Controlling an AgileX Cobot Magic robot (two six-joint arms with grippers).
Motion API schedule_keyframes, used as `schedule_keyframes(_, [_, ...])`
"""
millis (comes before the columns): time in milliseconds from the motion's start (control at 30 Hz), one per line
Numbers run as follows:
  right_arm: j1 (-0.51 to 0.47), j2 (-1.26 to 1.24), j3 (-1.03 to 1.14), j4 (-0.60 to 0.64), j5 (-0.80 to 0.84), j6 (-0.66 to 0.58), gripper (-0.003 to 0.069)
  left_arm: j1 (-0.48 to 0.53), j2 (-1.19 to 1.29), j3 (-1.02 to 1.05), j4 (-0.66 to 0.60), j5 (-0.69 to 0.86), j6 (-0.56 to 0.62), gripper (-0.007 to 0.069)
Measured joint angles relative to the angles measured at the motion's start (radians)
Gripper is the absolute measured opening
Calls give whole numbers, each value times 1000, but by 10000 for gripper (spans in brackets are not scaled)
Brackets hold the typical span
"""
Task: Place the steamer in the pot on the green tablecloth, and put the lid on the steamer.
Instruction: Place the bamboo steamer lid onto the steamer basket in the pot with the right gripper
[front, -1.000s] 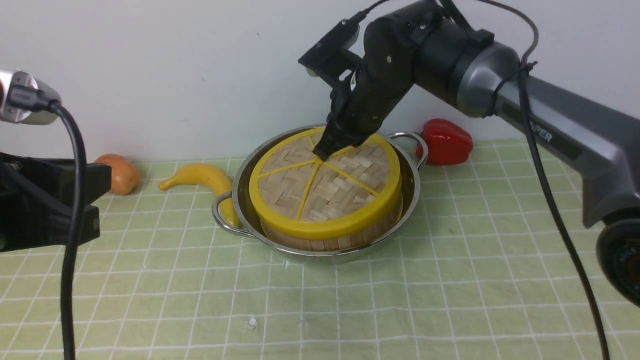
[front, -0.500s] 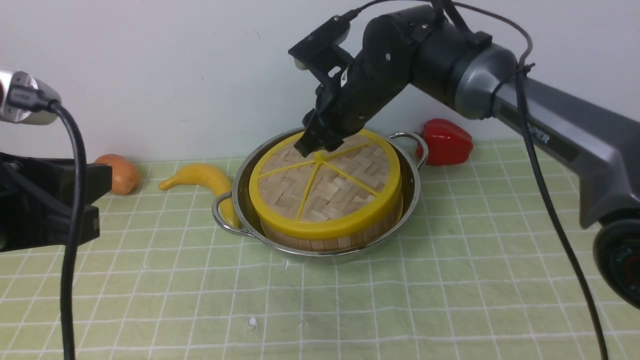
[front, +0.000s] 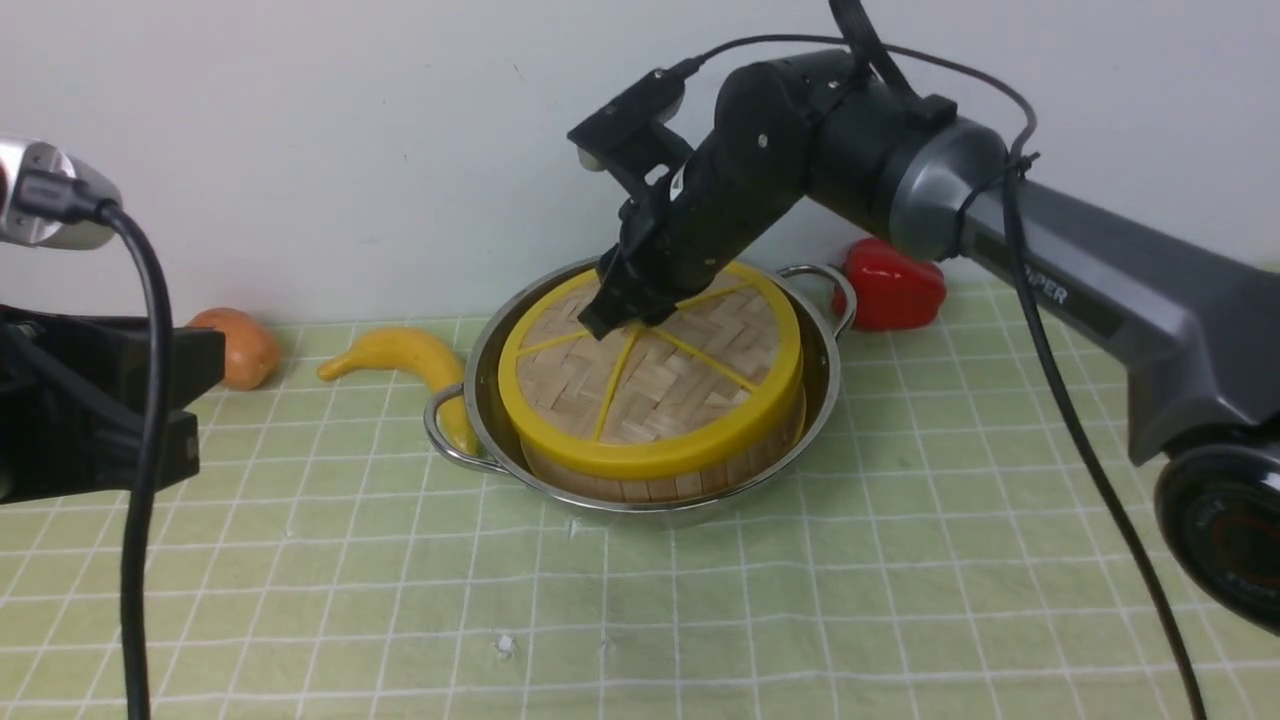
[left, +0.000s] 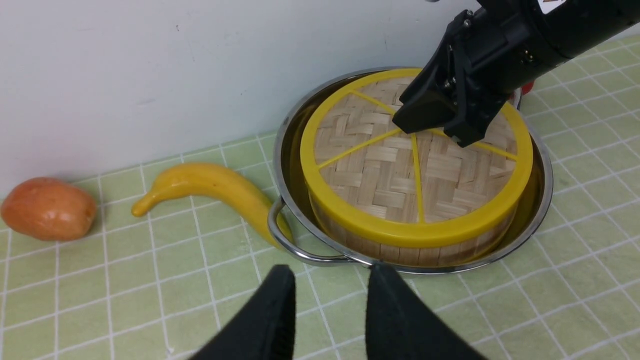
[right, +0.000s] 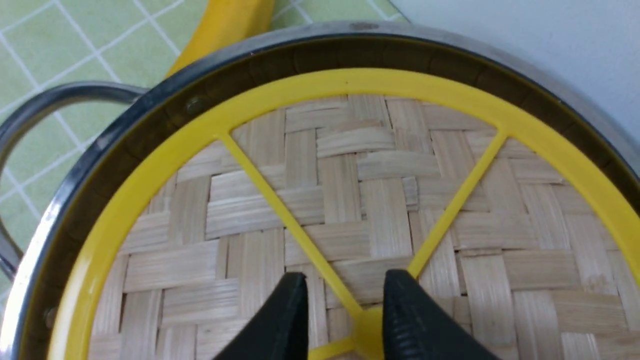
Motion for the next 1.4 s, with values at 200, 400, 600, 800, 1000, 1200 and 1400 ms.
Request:
schedule_keyframes(200, [0, 4, 1, -54, 30, 10, 195, 0, 0, 0, 0, 0, 0, 201])
schedule_keyframes(400, [1, 10, 1, -89, 48, 27, 134, 0, 0, 0, 0, 0, 0, 201])
schedule_keyframes(600, [1, 10, 1, -90, 44, 28, 134, 0, 0, 0, 0, 0, 0, 201])
schedule_keyframes(800, [1, 8, 1, -94, 43, 32, 134, 0, 0, 0, 0, 0, 0, 201])
schedule_keyframes(1000, [2, 1, 1, -111, 46, 34, 134, 0, 0, 0, 0, 0, 0, 201])
schedule_keyframes(1200, [2, 1, 2, -134, 52, 38, 134, 0, 0, 0, 0, 0, 0, 201])
schedule_keyframes(1400, [2, 1, 2, -138, 52, 39, 134, 0, 0, 0, 0, 0, 0, 201])
